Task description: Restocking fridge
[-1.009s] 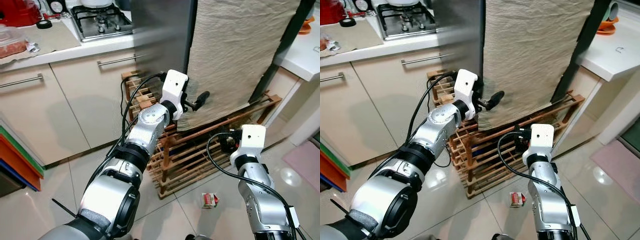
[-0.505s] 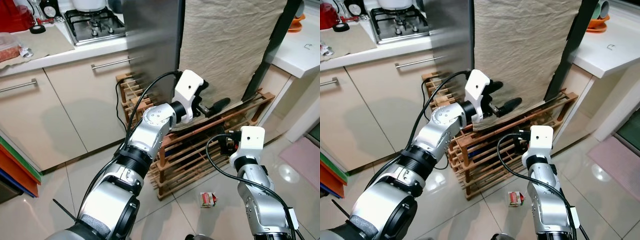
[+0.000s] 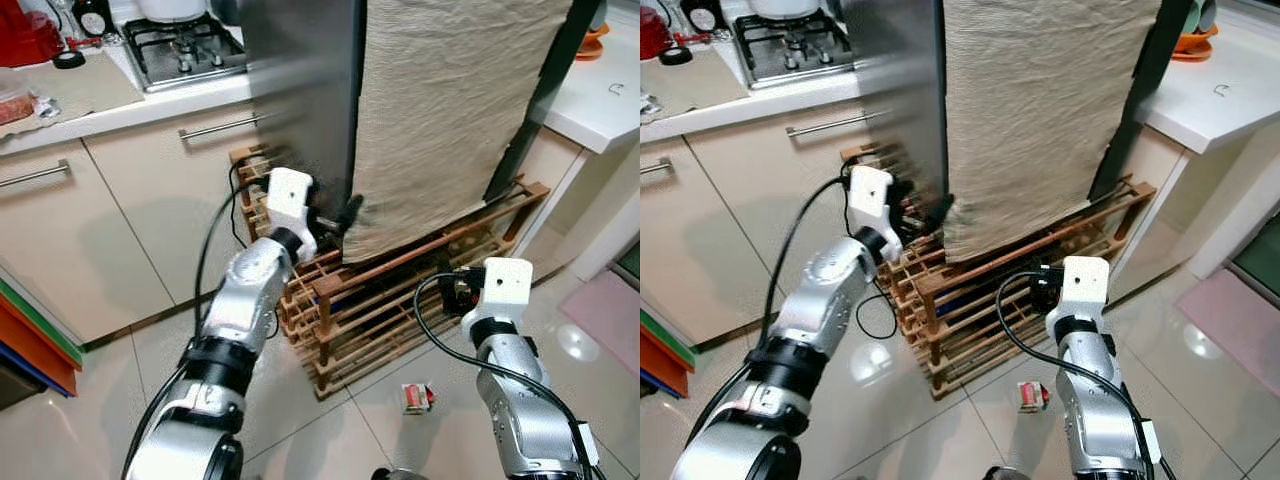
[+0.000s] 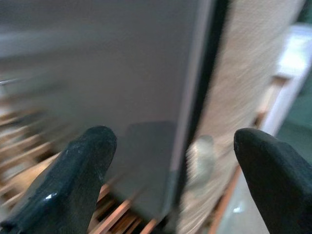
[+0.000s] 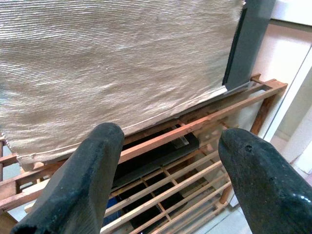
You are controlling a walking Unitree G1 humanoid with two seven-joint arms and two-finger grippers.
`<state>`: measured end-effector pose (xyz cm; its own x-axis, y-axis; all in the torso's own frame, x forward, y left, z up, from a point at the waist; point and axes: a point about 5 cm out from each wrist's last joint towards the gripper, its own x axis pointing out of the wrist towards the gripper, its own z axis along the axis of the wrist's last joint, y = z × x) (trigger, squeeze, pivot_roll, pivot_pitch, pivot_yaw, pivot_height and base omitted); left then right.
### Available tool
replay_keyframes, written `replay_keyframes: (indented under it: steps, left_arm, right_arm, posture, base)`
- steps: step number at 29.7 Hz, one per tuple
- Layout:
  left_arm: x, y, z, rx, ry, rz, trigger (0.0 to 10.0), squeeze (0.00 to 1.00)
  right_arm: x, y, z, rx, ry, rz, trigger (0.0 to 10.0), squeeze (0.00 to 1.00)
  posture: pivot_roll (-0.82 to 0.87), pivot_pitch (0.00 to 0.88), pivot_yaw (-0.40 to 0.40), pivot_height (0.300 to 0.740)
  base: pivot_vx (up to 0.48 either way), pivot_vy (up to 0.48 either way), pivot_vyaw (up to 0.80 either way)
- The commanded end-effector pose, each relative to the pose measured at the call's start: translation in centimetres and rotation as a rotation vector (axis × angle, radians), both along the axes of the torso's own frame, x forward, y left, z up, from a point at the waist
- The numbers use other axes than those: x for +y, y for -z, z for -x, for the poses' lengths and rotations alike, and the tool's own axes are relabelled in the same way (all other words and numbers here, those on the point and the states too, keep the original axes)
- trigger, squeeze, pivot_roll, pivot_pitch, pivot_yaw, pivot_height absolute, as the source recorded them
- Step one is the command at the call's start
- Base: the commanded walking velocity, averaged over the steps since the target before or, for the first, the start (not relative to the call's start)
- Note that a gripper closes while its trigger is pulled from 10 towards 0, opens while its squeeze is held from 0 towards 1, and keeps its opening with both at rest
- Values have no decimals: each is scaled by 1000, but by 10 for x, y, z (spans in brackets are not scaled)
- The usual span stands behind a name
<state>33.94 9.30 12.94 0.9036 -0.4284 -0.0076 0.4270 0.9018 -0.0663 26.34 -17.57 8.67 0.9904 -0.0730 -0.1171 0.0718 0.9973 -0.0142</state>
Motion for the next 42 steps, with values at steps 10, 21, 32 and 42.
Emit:
replay_keyframes:
  steps: [10, 21, 32, 42]
  left_arm:
    - [22, 54, 32, 109, -34, -201, 10000, 0]
    - [7, 27, 20, 2, -22, -173, 10000, 0]
    - [-6, 17, 17, -40, 31, -180, 10000, 0]
    - [-18, 10, 13, -66, 73, -243, 10000, 0]
  right_arm:
    - [-6, -3, 1, -32, 24, 11, 10000, 0]
    - [-5, -4, -1, -41, 15, 15, 10000, 0]
    - [-4, -1, 0, -23, 10, 8, 10000, 0]
    - [-3, -1, -1, -30, 6, 15, 10000, 0]
  posture:
    - [29, 0, 31, 740]
    - [23, 0, 24, 740]
    - [21, 0, 25, 740]
    - [20, 0, 27, 740]
  base:
    - [0, 0, 0]
    - [0, 0, 0]
    - [49, 429, -623]
    - [170, 166, -289]
